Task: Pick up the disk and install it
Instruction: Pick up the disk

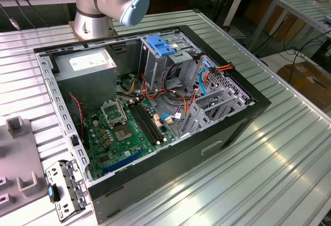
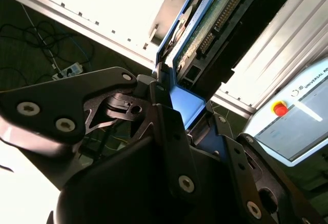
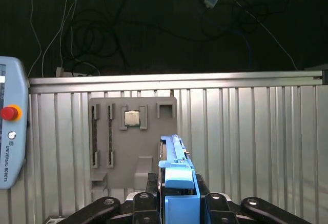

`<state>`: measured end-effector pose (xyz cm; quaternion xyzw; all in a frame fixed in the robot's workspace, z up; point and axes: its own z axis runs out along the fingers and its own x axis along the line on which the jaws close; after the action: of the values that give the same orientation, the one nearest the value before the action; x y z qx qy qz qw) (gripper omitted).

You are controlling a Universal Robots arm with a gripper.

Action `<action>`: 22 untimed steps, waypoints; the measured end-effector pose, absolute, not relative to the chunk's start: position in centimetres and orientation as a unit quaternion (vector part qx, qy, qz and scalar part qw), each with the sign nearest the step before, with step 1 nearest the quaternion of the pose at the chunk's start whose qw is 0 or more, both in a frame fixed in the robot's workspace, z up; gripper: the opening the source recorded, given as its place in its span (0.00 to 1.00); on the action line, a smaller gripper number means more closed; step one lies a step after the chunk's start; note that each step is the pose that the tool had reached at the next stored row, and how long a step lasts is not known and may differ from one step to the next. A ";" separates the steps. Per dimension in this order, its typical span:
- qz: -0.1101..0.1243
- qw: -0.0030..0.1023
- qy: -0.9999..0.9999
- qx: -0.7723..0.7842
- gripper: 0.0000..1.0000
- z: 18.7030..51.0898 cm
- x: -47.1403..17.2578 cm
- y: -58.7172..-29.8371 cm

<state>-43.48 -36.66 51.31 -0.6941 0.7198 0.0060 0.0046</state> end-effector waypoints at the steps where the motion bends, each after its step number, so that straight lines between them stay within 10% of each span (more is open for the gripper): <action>1: 0.006 0.004 0.720 -0.694 0.37 51.3 -43.3 -36.7; 22: 0.006 0.004 0.720 -0.694 0.37 51.2 -39.8 -37.8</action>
<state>-39.81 -37.75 51.16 -0.6940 0.7199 0.0056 0.0042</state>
